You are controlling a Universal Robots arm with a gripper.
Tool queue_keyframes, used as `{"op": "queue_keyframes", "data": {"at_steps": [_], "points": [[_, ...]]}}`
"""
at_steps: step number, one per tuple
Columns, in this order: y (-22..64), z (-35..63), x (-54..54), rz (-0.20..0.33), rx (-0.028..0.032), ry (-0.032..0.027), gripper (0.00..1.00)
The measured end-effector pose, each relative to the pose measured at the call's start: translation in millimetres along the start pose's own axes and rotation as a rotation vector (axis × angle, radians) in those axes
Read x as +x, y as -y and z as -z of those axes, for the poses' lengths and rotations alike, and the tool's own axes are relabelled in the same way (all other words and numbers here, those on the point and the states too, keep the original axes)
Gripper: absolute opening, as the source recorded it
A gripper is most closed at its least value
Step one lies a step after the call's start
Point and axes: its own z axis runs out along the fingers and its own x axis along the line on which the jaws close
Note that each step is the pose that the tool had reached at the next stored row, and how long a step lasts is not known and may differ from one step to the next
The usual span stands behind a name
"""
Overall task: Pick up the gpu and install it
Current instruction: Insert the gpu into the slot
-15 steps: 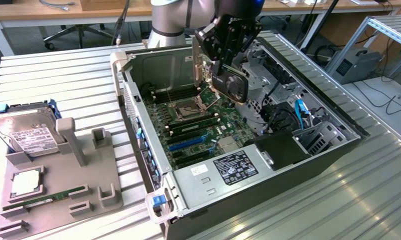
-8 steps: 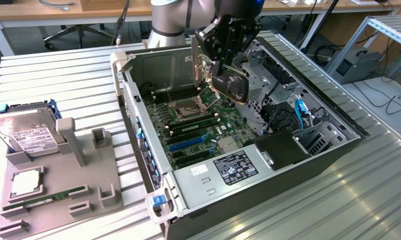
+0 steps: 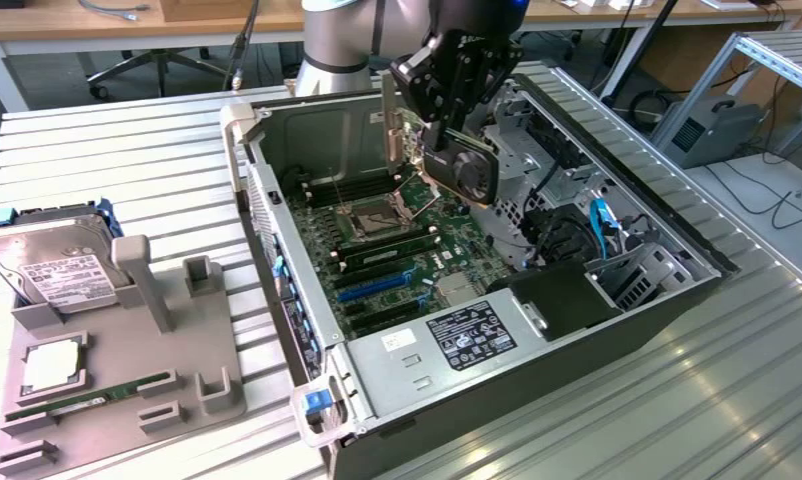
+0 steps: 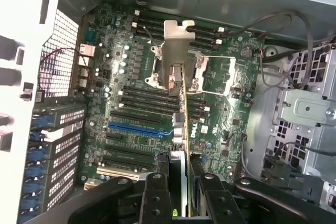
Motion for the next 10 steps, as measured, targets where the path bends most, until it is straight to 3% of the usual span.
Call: {"op": "queue_keyframes", "data": {"at_steps": [10], "points": [[0.0, -0.1, -0.1, 0.023, -0.0007, -0.0002, 0.27]]}}
